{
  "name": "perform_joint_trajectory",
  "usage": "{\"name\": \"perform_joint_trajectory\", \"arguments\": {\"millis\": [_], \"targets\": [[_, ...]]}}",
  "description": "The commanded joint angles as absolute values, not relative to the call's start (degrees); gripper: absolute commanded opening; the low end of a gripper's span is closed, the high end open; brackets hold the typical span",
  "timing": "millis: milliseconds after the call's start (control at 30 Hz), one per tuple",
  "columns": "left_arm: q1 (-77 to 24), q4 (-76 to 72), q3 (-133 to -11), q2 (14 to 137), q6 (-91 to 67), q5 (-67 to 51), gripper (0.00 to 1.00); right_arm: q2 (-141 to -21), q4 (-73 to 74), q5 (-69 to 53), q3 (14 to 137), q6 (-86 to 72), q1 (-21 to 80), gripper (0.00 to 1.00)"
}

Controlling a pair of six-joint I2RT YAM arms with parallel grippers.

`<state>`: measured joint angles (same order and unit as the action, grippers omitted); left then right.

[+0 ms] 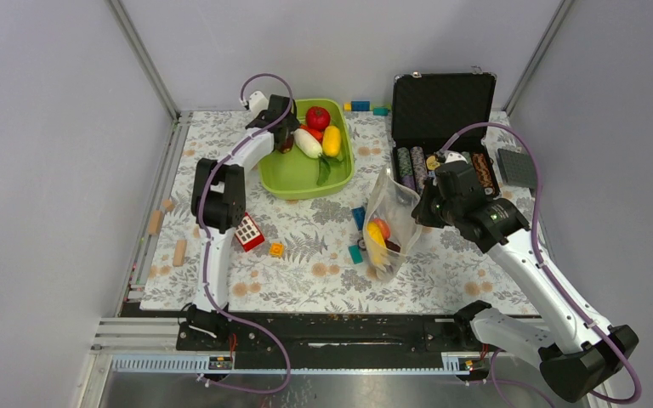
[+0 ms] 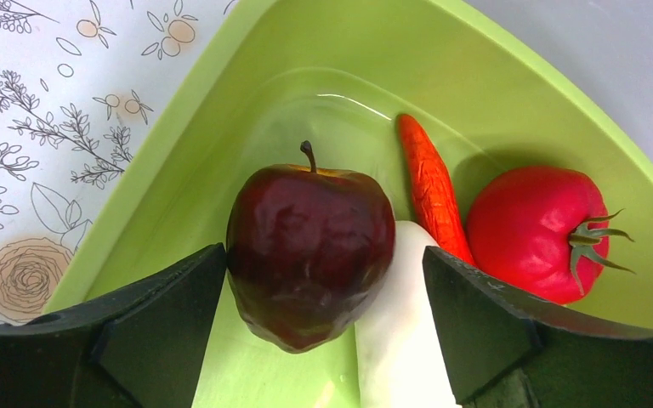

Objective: Place the food in the zip-top bag and seal the zipper
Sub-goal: Pick up the fake fruit from the bin.

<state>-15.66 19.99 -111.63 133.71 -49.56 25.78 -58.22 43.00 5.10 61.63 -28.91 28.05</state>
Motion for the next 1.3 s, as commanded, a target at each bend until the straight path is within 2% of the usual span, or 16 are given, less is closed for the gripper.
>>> {"name": "perform_joint_trajectory", "arguments": {"millis": [0,600,967,1133,1267], "targets": [[-14.86,19.86,-114.92,133.9,-51.72,24.67,0.85,-56.52,42.86,7.47,61.44,-28.23,27.86,0.0],[-12.47,21.98,-117.44,135.6,-54.56,13.98,0.71,-51.67,43.91,10.6,61.99,-27.07,27.82,0.0],[-12.48,23.84,-117.73,136.46,-55.32,10.95,0.37,-50.88,43.94,11.14,61.79,-27.04,27.86,0.0],[-12.46,22.75,-115.5,131.8,-53.59,8.11,0.25,-51.88,43.92,11.17,61.74,-27.02,27.86,0.0],[-12.54,18.04,-110.97,125.33,-51.69,2.85,0.11,-52.67,43.9,12.02,61.54,-27.32,27.86,0.0]]}}
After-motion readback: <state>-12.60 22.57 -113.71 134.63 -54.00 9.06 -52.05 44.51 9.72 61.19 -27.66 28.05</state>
